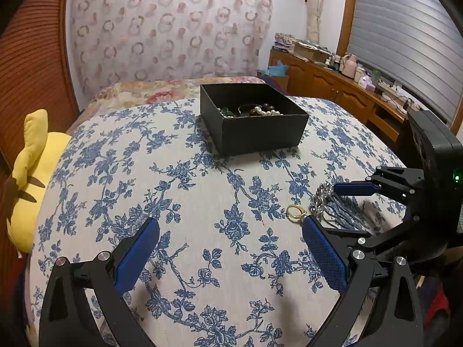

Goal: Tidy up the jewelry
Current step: 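Grasp the silver hair comb with the right gripper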

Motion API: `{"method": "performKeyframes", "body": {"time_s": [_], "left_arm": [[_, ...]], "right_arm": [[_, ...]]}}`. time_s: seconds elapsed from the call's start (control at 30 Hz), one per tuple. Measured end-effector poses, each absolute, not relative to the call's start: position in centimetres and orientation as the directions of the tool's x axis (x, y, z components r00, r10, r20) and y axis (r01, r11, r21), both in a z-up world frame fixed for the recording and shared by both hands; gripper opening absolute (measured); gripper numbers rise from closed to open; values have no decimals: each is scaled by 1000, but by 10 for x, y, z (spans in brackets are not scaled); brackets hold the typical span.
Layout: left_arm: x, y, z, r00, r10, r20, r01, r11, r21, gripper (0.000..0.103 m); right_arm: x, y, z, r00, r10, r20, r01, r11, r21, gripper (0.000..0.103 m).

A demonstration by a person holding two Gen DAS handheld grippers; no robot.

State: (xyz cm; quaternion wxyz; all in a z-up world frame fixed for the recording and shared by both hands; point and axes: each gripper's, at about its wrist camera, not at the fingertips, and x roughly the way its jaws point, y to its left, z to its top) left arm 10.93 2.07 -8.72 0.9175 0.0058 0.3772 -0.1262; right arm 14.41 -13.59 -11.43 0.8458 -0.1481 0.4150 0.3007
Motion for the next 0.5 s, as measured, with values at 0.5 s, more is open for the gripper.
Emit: {"method": "performKeyframes", "body": {"time_s": [0.5], "left_arm": [[121, -14, -100, 623, -293, -726, 318, 942, -107, 95]], "right_arm": [[126, -183, -96, 547, 389, -741, -581, 814, -1, 59]]}}
